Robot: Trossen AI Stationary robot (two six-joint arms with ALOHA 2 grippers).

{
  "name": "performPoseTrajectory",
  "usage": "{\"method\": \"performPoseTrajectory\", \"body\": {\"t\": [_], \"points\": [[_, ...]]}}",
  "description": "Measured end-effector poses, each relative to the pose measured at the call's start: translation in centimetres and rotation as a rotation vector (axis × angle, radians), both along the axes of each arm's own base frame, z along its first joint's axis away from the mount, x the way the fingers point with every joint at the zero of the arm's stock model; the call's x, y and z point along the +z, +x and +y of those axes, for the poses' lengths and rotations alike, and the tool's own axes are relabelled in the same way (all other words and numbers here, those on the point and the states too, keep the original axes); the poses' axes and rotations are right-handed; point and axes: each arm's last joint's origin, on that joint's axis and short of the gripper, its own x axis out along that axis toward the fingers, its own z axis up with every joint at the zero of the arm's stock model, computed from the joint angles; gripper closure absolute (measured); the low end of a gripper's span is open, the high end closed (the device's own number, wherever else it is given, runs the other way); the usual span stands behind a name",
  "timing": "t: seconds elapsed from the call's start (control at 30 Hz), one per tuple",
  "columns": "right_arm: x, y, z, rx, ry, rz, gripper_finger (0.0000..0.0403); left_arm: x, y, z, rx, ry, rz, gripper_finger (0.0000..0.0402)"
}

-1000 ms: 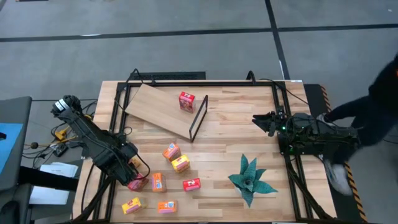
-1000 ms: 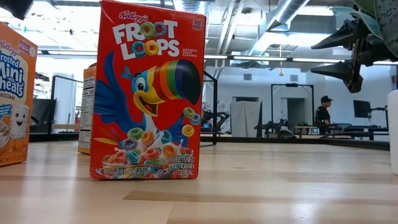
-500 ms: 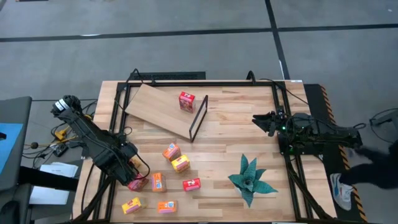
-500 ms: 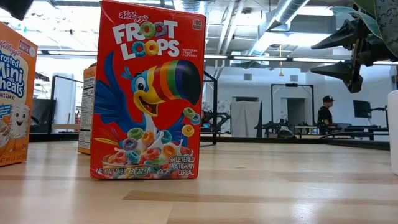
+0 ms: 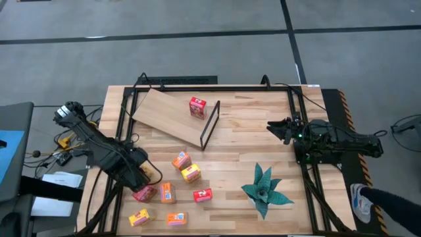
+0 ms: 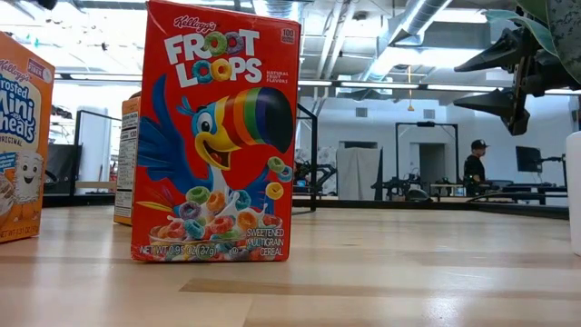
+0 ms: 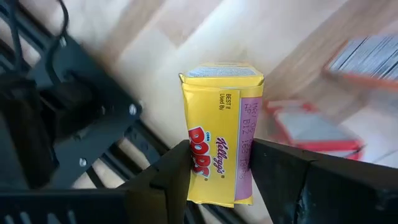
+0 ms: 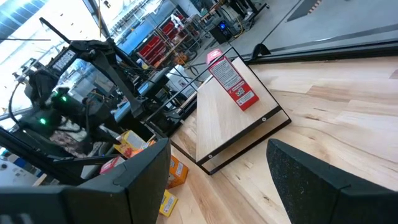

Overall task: Stack cereal on shelf
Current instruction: Put the top left yellow cereal box on the shelf

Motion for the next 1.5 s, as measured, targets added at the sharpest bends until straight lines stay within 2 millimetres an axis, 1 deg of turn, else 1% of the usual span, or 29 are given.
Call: {"method": "performPoseTrajectory", "body": {"t": [0.2,0.37,0.57,0.77,1.0,1.13,1.23,1.27,1.4,1.5], "points": [[0.0,0.0,0.0,0.000,-0.001,0.001,0.0111,2.6,1.7,2.3,-0.019,0.093,-0.091,0.0256],[0.0,0.0,0.0,0.000,-0.001,0.001,0.0111,4.9,3.3,5.3,-0.054,0.229,-0.175,0.0256],[0.0,0.0,0.0,0.001,-0.008,0.003,0.0111,7.4,4.8,10.0,-0.166,0.381,-0.187,0.0256],[0.0,0.0,0.0,0.001,-0.008,0.003,0.0111,9.2,5.2,15.6,-0.310,0.498,-0.133,0.0256],[0.0,0.0,0.0,0.001,-0.008,0.006,0.0111,9.6,5.1,21.3,-0.521,0.553,-0.097,0.0256],[0.0,0.0,0.0,0.000,-0.008,0.005,0.0111,9.4,4.9,23.8,-0.656,0.583,-0.052,0.0256],[0.0,0.0,0.0,0.000,-0.008,0.005,0.0111,9.1,5.0,25.2,-0.797,0.590,-0.037,0.0256],[0.0,0.0,0.0,0.000,-0.008,0.006,0.0111,9.0,5.1,25.5,-0.858,0.589,-0.034,0.0256],[0.0,0.0,0.0,0.000,-0.008,0.004,0.0111,8.1,6.0,26.5,-1.070,0.576,-0.010,0.0256],[0.0,0.0,0.0,-0.001,-0.008,0.004,0.0111,7.1,6.9,27.4,-1.164,0.567,0.055,0.0256]]}}
